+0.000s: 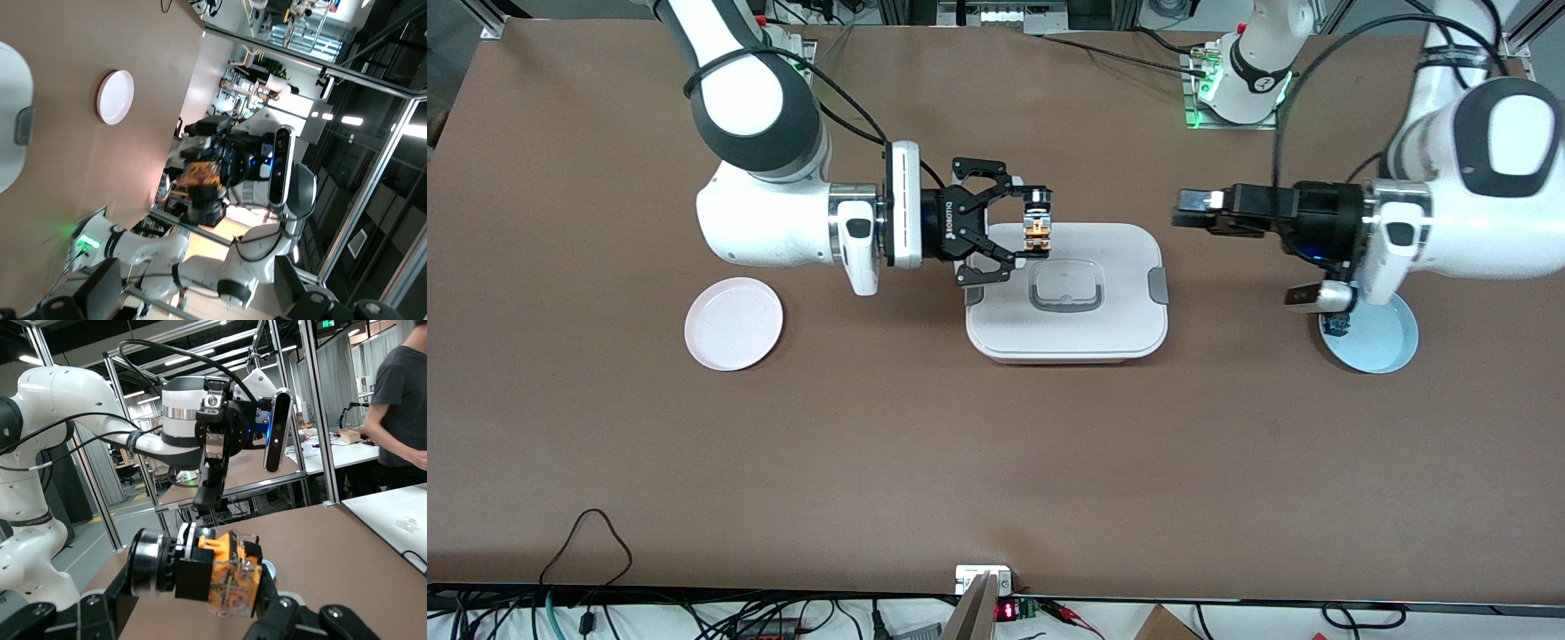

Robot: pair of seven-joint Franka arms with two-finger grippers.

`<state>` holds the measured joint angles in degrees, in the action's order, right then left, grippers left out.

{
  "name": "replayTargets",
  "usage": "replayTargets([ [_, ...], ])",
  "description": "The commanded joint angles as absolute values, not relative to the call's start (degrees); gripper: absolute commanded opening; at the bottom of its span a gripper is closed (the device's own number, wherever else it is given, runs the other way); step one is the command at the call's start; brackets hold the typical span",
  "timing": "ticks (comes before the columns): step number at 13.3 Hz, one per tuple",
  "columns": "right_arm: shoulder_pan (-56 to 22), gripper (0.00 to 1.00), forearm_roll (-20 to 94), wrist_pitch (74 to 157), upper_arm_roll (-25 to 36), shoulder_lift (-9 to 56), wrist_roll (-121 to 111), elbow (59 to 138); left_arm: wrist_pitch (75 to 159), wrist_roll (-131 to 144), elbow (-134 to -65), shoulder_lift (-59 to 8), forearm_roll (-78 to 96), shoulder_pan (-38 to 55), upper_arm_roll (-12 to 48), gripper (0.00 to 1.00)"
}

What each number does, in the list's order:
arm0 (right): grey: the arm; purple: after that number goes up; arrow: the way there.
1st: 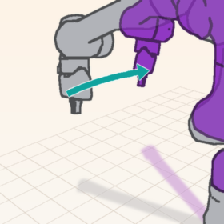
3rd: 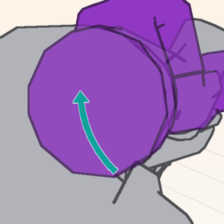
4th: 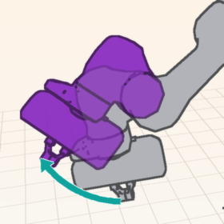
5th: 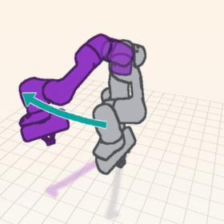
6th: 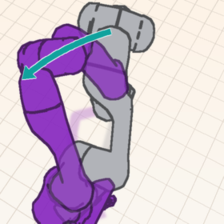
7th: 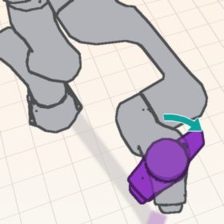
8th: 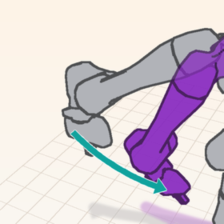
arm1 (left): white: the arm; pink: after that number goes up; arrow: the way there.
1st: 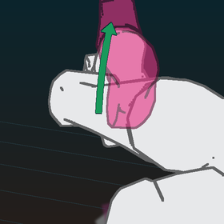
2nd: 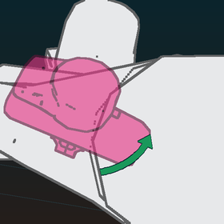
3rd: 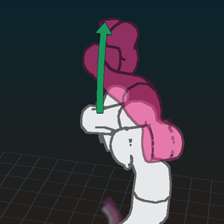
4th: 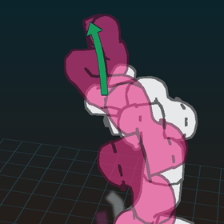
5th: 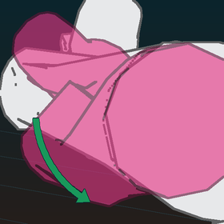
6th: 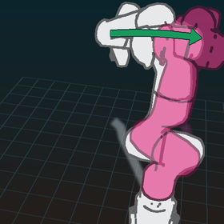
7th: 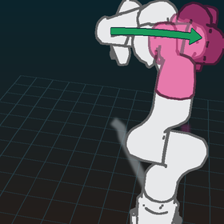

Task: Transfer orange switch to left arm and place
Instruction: 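Carry the switch above the box toward the left gripper, left gripper grasps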

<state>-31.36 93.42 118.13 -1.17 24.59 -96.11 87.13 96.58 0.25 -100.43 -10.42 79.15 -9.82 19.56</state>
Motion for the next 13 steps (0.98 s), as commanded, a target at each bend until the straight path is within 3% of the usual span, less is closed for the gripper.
replayTargets([
  [1,-33.3,0.0,95.7,119.5,-0.6,25.9,-97.1,84.6,103.9,0.3,-103.5,-7.4,81.3,-10.3,23.7,1.0],
  [13,-34.6,0.0,101.3,120.2,-0.4,26.5,-100.4,84.6,111.2,0.3,-104.9,-9.3,86.4,-7.7,27.3,0.95],
])
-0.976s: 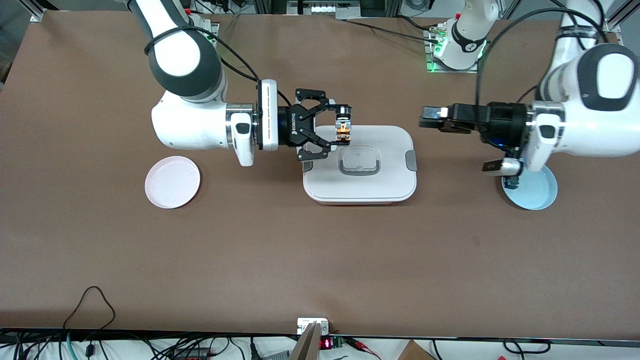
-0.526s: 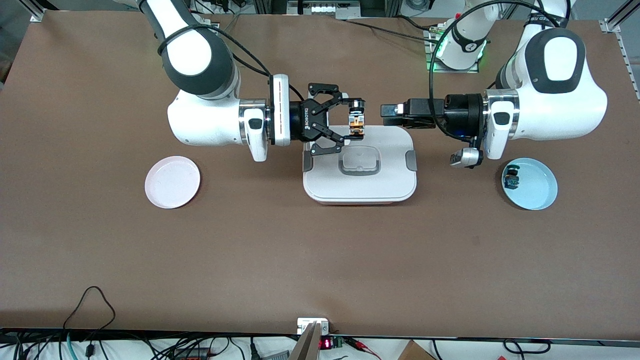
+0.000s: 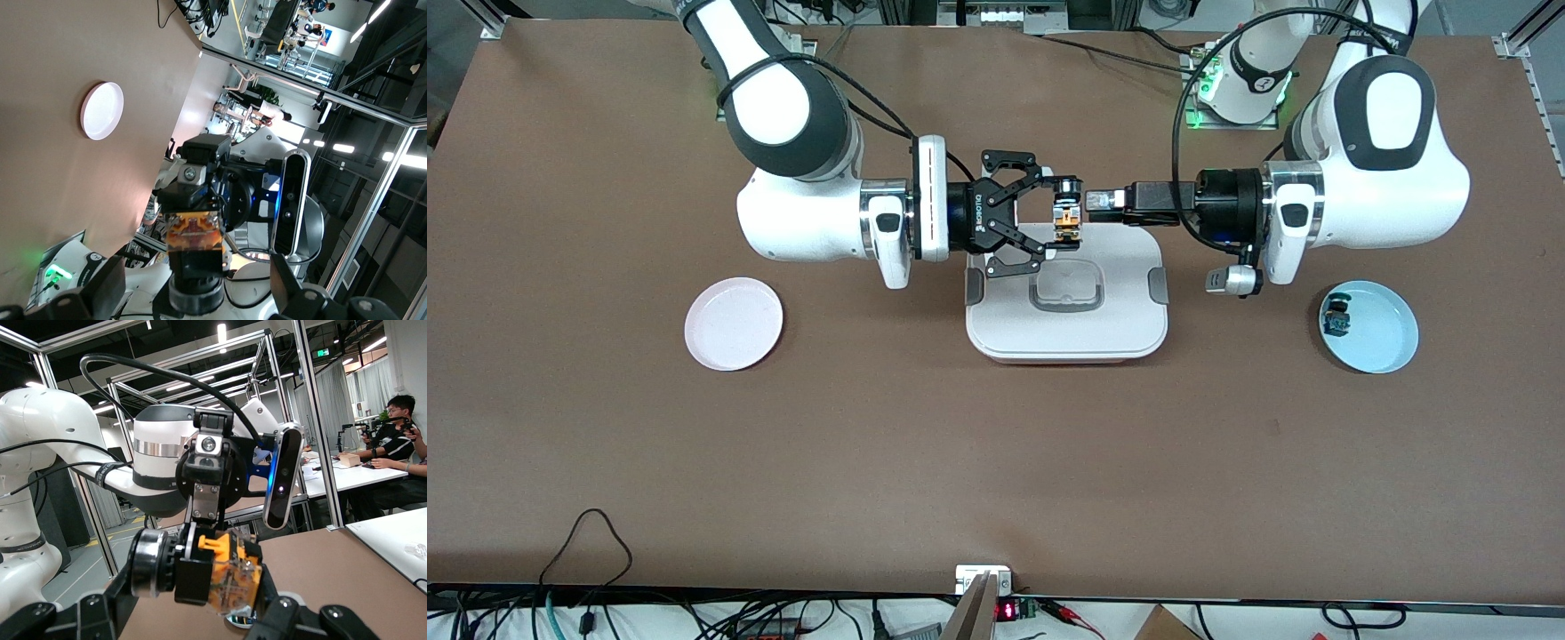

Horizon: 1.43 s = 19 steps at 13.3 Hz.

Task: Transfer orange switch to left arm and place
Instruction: 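Carry the switch above the box toward the left gripper, left gripper grasps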

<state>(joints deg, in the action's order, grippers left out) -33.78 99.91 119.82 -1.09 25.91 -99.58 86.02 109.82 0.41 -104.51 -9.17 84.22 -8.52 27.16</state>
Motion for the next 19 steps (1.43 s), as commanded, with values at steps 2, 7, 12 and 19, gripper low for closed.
replayTargets([
  [2,-34.6,0.0,101.3,120.2,-0.4,26.5,-100.4,84.6,111.2,0.2,-104.9,-9.6,86.4,-7.6,27.3,0.77],
  [7,-35.1,0.0,101.3,120.2,-0.4,26.5,-100.4,84.6,111.6,-0.9,-104.6,-10.4,86.4,-7.4,27.3,0.43],
  [12,-35.1,0.0,101.3,120.1,-0.3,26.5,-100.4,84.6,113.2,-2.5,-104.4,-11.0,86.4,-6.5,27.3,0.0],
  [19,-35.1,1.0,103.5,120.1,-0.1,26.2,-97.8,84.8,113.4,-3.4,-104.4,-9.4,85.4,-6.8,27.2,0.0],
])
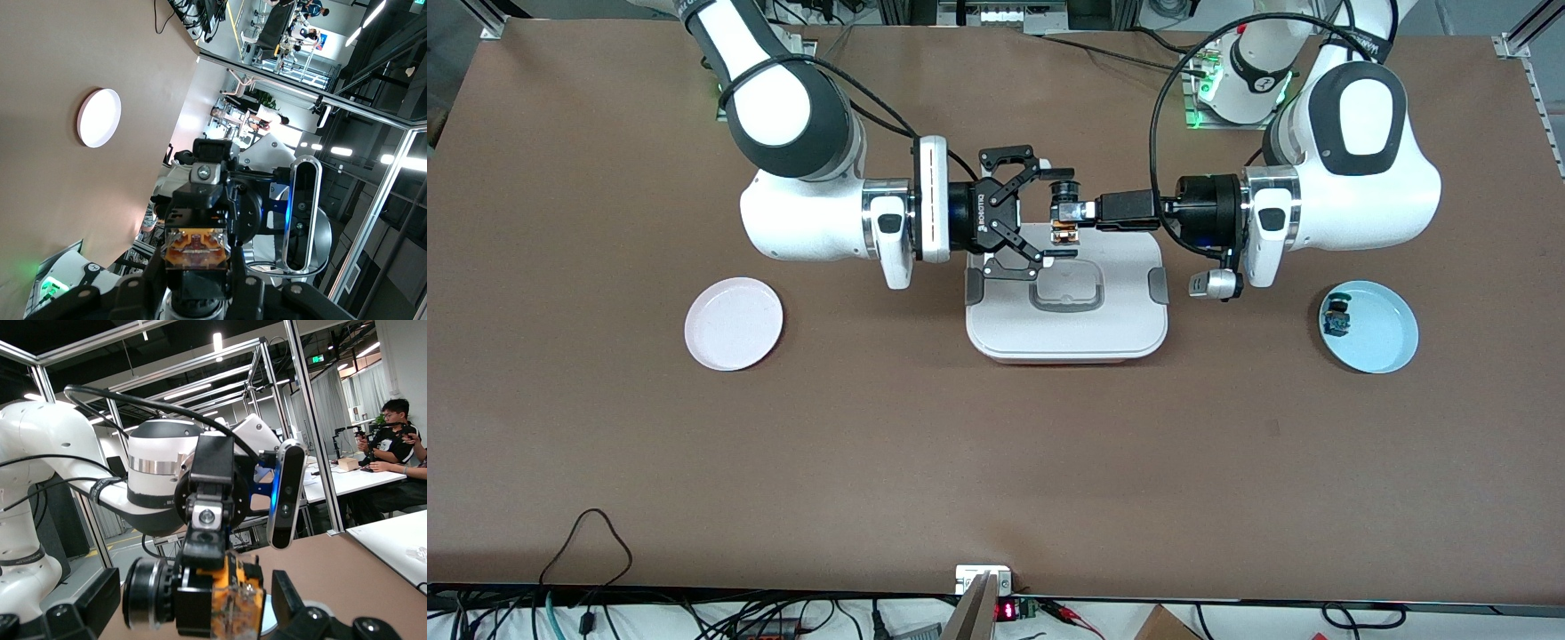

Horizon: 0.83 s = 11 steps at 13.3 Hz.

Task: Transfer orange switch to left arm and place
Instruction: 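Open the right gripper while the left gripper pulls the switch away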

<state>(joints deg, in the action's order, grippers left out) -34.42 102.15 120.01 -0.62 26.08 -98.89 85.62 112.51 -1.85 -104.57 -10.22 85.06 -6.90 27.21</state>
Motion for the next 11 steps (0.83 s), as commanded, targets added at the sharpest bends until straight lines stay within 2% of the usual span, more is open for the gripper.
replayTargets([
  [1,-35.1,1.0,103.6,120.1,-0.2,26.2,-97.8,84.8,113.4,-3.3,-104.6,-9.0,85.3,-7.2,27.2,0.0],
  [3,-35.0,1.0,103.6,120.1,-0.2,26.2,-97.9,84.8,112.9,-3.3,-104.6,-8.8,84.9,-8.1,27.0,0.0],
  [6,-34.5,1.0,103.7,119.5,1.1,25.7,-97.6,85.3,111.3,-2.8,-104.4,-7.1,75.5,-10.7,26.8,0.0],
  [11,-34.3,1.0,103.5,114.6,7.3,25.0,-98.0,87.5,98.7,-3.3,-102.8,-6.9,60.0,-20.6,26.7,0.0],
])
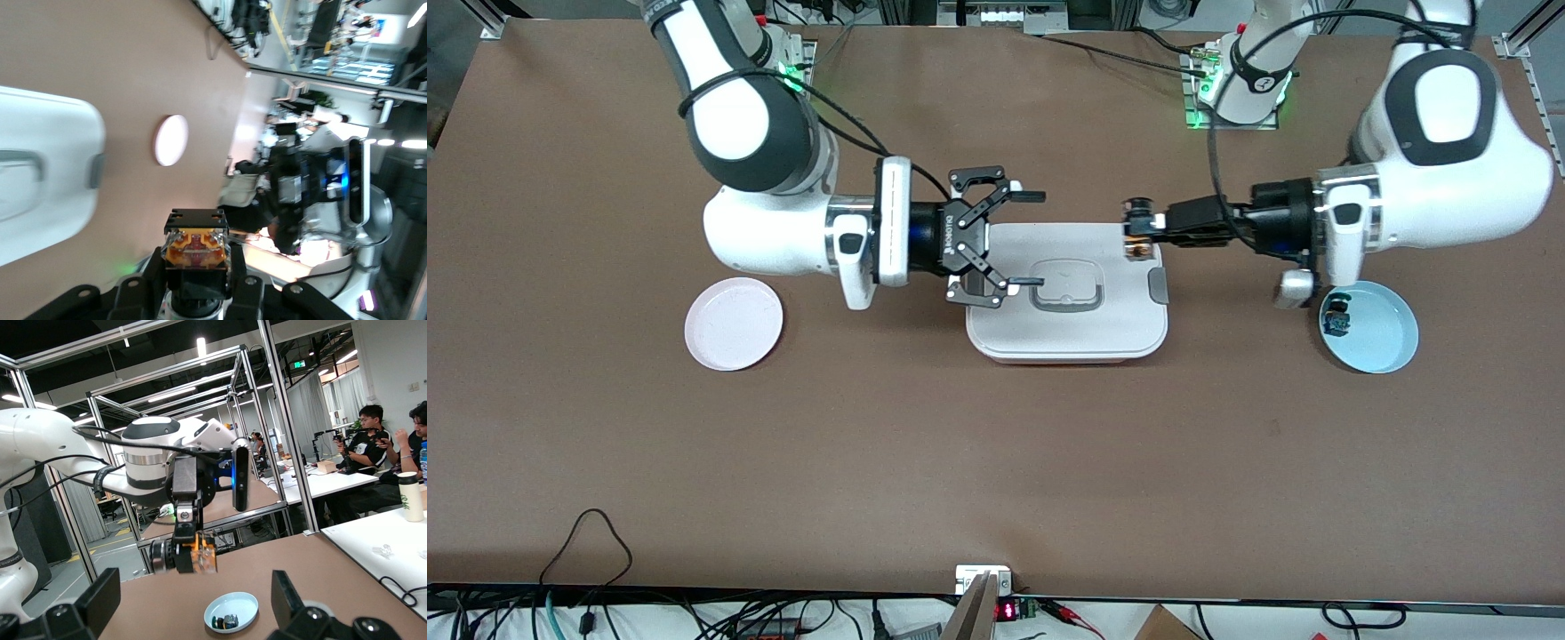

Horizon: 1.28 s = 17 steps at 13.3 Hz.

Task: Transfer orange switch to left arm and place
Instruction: 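Open the right gripper while the left gripper pulls the switch away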

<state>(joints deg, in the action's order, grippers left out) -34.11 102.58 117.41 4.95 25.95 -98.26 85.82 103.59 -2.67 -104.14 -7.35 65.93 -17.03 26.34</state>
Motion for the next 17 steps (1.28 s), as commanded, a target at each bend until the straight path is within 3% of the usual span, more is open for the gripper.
replayTargets([
  [1,-34.3,1.0,103.3,113.1,9.0,25.0,-98.0,88.2,95.6,-3.3,-102.4,-6.9,56.0,-22.8,26.7,0.0],
  [5,-34.2,1.0,101.9,107.9,15.8,24.8,-97.7,90.3,84.4,-3.4,-99.2,-7.0,31.3,-27.2,26.6,0.0],
  [11,-32.4,1.0,91.8,103.9,22.3,24.6,-92.5,92.5,83.8,-4.5,-99.8,-10.8,1.7,-30.8,26.7,0.0],
  [15,-32.3,1.0,82.2,103.8,25.0,23.4,-78.3,92.2,91.6,-4.7,-103.1,-13.5,-12.2,-33.0,26.5,0.0],
  [17,-32.4,1.0,75.1,103.4,25.0,22.6,-70.6,92.2,103.4,-4.0,-110.4,-14.1,-17.9,-34.1,26.5,0.0],
])
